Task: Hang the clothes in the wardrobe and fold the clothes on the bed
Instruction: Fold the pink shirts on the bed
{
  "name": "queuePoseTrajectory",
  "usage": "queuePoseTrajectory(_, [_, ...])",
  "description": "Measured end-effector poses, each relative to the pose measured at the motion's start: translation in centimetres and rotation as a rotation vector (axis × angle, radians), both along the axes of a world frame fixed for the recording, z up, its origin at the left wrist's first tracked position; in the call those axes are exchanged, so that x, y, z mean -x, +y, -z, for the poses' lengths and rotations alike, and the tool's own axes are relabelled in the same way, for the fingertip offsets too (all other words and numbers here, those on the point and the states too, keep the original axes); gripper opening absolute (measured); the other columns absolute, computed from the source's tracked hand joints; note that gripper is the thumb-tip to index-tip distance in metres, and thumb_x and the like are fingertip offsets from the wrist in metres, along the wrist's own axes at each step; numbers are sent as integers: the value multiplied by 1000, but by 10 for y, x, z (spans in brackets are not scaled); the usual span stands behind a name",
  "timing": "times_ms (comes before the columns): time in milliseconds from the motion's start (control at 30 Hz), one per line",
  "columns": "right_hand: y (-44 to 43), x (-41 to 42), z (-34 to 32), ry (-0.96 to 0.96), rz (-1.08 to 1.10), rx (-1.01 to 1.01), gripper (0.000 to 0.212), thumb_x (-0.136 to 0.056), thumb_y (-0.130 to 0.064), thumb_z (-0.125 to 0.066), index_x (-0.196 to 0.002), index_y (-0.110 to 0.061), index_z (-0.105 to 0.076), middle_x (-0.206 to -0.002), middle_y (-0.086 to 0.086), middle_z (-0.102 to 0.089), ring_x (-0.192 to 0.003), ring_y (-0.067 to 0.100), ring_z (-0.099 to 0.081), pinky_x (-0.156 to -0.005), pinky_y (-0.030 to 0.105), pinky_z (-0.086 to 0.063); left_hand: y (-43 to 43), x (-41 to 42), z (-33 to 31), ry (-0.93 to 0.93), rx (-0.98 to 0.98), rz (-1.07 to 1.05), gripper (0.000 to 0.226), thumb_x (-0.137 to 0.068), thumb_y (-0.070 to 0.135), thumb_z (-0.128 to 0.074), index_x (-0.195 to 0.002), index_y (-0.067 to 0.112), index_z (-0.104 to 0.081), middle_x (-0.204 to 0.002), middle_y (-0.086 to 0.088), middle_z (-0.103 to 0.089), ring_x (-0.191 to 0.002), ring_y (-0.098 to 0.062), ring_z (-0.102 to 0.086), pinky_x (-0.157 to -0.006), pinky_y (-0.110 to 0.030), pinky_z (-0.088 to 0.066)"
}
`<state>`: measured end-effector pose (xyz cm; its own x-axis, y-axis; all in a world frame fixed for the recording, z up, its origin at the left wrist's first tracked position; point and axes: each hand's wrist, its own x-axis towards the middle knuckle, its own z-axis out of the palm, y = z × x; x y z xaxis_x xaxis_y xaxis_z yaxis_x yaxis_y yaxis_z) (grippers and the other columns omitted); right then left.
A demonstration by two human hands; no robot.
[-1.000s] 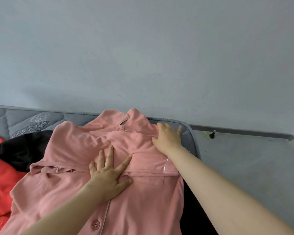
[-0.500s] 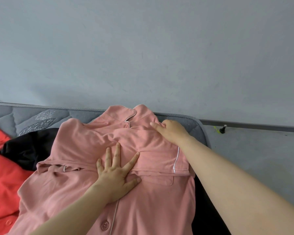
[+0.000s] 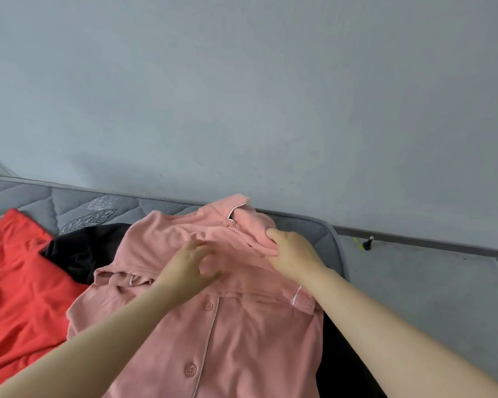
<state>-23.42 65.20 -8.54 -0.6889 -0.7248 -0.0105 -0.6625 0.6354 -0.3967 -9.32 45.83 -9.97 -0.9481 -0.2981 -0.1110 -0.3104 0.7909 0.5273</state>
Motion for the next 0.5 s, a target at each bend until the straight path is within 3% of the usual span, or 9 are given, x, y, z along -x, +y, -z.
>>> queuePoseTrajectory(33, [5,-9,-1,-1,-8,24,25,-79,-13,-61,-80,-21,-37,-80,9,-62,-77,35,-53,-59,32,-28,-12,0,-10,105,51,-54,51,-77,39,-76,-121,18,-62,-132,-7,-47,-129,-25,-42,-105,-26,-28])
queuePoseTrajectory(100, [13,-26,-9,17,-17,53,26,-77,-12,-61,-80,-21,-37,-64,0,-50,-67,31,-44,-56,32,-23,-38,4,-27,136,203,-98,67,-73,42,-79,-129,15,-54,-139,-9,-42,-132,-28,-34,-109,-33,-24])
queuePoseTrajectory(167, [18,-41,-20,41,-29,78,29,-74,-7,-59,-75,-22,-34,-54,-3,-34,-61,28,-33,-53,34,-20,-62,11,-40,-31,264,-49,98,-69,49,-80,-147,15,-31,-155,-10,-21,-142,-29,-18,-115,-39,-18])
queuePoseTrajectory(267, [27,-66,-39,52,-95,93,39,-67,-2,-52,-65,-28,-23,-52,0,-24,-59,24,-24,-49,34,-21,-80,23,-52,-238,310,66,130,-59,55,-84,-154,16,-5,-161,-7,-4,-148,-26,-6,-119,-40,-15])
queuePoseTrajectory(400, [43,-99,-54,88,-236,54,34,-64,-8,-46,-66,-30,-21,-55,-1,-25,-59,21,-22,-47,31,-23,-58,34,-55,-404,460,276,146,-49,63,-84,-153,22,11,-162,2,6,-149,-21,4,-119,-50,-11])
queuePoseTrajectory(500, [50,-115,-55,119,-279,28,38,-67,-7,-49,-69,-33,-22,-57,-4,-29,-63,20,-26,-50,35,-29,-33,34,-52,-514,543,394,149,-48,58,-86,-152,24,15,-161,6,-8,-149,-23,-5,-116,-56,-13])
